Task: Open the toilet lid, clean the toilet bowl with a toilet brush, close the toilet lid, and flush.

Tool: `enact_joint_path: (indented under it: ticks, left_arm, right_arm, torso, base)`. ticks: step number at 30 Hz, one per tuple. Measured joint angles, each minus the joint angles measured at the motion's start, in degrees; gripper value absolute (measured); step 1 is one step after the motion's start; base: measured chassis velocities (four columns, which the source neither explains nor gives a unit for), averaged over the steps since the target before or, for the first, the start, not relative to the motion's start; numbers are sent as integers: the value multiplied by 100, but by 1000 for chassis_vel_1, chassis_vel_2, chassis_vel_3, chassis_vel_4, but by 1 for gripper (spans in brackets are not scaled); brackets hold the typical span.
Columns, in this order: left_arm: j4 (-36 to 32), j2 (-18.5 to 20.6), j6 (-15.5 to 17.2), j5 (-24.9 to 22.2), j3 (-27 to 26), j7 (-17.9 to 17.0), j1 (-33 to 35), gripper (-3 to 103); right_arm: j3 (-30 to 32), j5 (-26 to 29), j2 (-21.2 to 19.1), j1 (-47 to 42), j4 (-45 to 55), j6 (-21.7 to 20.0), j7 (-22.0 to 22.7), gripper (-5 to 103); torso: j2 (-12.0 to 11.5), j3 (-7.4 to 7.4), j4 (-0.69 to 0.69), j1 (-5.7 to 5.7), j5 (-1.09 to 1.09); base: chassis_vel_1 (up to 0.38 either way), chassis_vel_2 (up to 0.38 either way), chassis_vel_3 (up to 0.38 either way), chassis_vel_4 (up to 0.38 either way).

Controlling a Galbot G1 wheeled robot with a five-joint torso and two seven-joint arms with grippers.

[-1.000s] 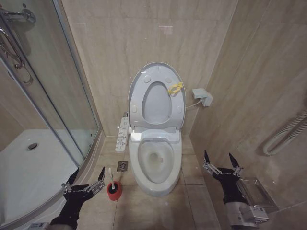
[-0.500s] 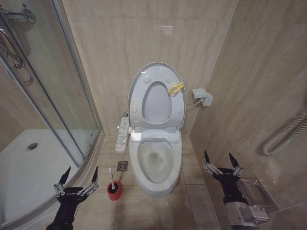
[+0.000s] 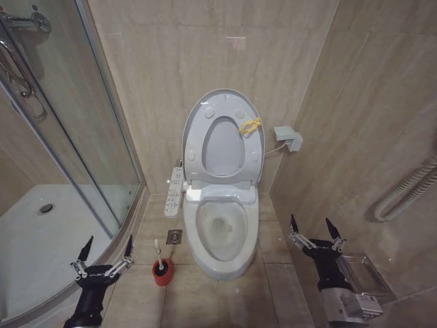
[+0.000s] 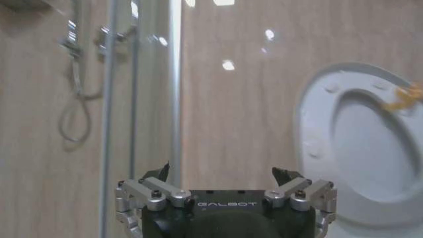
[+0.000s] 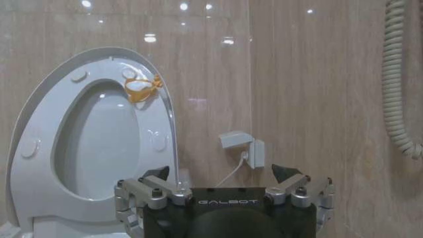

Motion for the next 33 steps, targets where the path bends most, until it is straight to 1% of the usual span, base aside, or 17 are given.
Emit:
enact_joint_path:
  ticks: [1, 3, 4, 5, 15, 17, 18, 19, 21, 24, 25, 27, 28, 29, 30, 31, 33]
  left_arm:
    - [0, 0, 0, 0, 0, 0, 0, 100]
    - [381, 16, -424, -78, -10, -96, -276, 100]
    - [521, 23, -572, -106, -13, -129, -374, 100]
    - [566, 25, -626, -118, -13, -142, -407, 100]
    - [523, 26, -672, -92, -46, -149, -442, 100]
    - [16, 13, -538, 110, -165, -123, -431, 100]
    - [16, 13, -538, 110, -165, -123, -431, 100]
    - [-161, 6, -481, 184, -207, -109, -423, 100]
    - [-718, -14, -304, 411, -343, -65, -403, 100]
    - [-973, -8, -175, 451, -358, 44, -334, 97]
    - [-973, -8, -175, 451, -358, 44, -334, 97]
    - [-754, 33, 12, 343, -301, 100, -275, 97]
    - [-612, 52, 106, 294, -293, 107, -270, 97]
    - [-402, 79, 231, 208, -268, 133, -257, 97]
    - [-238, 97, 295, 147, -239, 172, -251, 100]
    - [-238, 97, 295, 147, -239, 172, -251, 100]
    - [147, 119, 391, 74, -163, 258, -255, 100]
  right_arm:
    - [0, 0, 0, 0, 0, 0, 0, 100]
    - [0, 0, 0, 0, 0, 0, 0, 100]
    - [0, 0, 0, 0, 0, 0, 0, 100]
    - [0, 0, 0, 0, 0, 0, 0, 100]
    - [0, 0, 0, 0, 0, 0, 0, 100]
    - [0, 0, 0, 0, 0, 0, 0, 100]
    - [0, 0, 0, 0, 0, 0, 0, 100]
    - [0, 0, 0, 0, 0, -1, 0, 100]
    - [0, 0, 0, 0, 0, 0, 0, 100]
    - [0, 0, 0, 0, 0, 0, 0, 100]
    - [0, 0, 0, 0, 0, 0, 0, 100]
    - [0, -1, 0, 0, 0, 0, 0, 100]
    - [0, -1, 0, 0, 0, 0, 0, 100]
    - [-1, -1, 0, 0, 0, 0, 0, 100]
    - [0, -1, 0, 0, -1, 0, 0, 100]
    - [0, -1, 0, 0, -1, 0, 0, 100]
    - [0, -1, 0, 0, -1, 0, 0, 100]
  torso:
    - [0, 0, 0, 0, 0]
    - [0, 0, 0, 0, -1]
    - [0, 0, -2, 1, -2]
    - [0, 0, 0, 1, -1]
    - [-1, 0, 1, 1, -2]
    - [0, 0, 0, 0, 1]
    - [0, 0, 0, 0, 1]
    - [0, 0, 0, 1, 0]
    - [0, 0, 1, 0, 1]
    - [0, -1, -1, 0, 5]
    - [0, -1, -1, 0, 5]
    - [0, 0, 2, 0, 0]
    - [0, 0, -1, -1, 1]
    - [0, 0, 1, -1, 1]
    - [0, 0, 0, 0, 0]
    - [0, 0, 0, 0, 0]
    - [0, 0, 1, -1, 0]
  base:
    - [0, 0, 0, 0]
    - [0, 0, 0, 0]
    - [0, 0, 0, 0]
    - [0, 0, 0, 0]
    - [0, 0, 0, 0]
    - [0, 0, 0, 0]
    - [0, 0, 0, 0]
    - [0, 0, 0, 0]
    - [0, 0, 0, 0]
    - [0, 0, 0, 0]
    - [0, 0, 0, 0]
    - [0, 0, 0, 0]
    - [0, 0, 0, 0]
    - [0, 0, 0, 0]
    - [0, 0, 0, 0]
    - [0, 0, 0, 0]
    - [0, 0, 0, 0]
